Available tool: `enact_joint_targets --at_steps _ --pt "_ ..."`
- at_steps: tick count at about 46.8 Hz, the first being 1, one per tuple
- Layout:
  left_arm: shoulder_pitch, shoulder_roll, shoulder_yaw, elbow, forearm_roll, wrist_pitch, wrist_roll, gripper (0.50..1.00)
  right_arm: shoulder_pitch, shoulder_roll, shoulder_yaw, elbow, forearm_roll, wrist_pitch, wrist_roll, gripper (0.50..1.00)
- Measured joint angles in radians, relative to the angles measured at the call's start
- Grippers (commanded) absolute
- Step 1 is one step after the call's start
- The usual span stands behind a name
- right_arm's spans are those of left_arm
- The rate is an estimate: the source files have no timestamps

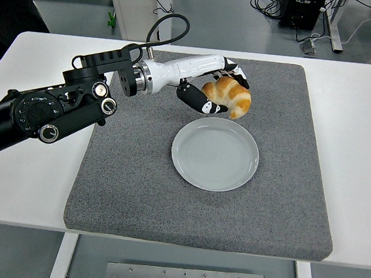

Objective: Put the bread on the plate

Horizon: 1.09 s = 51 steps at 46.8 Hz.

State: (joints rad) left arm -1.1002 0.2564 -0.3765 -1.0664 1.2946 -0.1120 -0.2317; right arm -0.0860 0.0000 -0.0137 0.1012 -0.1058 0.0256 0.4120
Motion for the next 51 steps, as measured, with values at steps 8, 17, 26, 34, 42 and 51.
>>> enact_joint_targets --at_steps 8,17,26,34,42,51 --pt "0.011 -0.005 0.03 0.0 0.036 0.004 -0.002 0.637 0.0 0.0 0.0 0.0 0.0 0.0 0.0 1.0" --pt "0.03 -0.01 0.037 0.0 0.075 0.006 -0.002 0.652 0.0 0.0 0.0 0.0 0.0 0.0 0.0 1.0" --pt "0.038 -0.017 0.069 0.0 0.108 0.012 -0.003 0.651 0.0 0.0 0.0 0.0 0.0 0.0 0.0 1.0" --pt "0.045 -0.023 0.107 0.0 0.116 0.036 -0.003 0.651 0.0 0.0 0.0 0.0 0.0 0.0 0.0 1.0" --pt "0.046 -0.023 0.139 0.001 0.12 0.061 -0.004 0.651 0.0 0.0 0.0 0.0 0.0 0.0 0.0 1.0" --pt "0.058 -0.022 0.145 0.002 0.131 0.093 -0.005 0.654 0.0 0.0 -0.001 0.0 0.0 0.0 0.0 1.0"
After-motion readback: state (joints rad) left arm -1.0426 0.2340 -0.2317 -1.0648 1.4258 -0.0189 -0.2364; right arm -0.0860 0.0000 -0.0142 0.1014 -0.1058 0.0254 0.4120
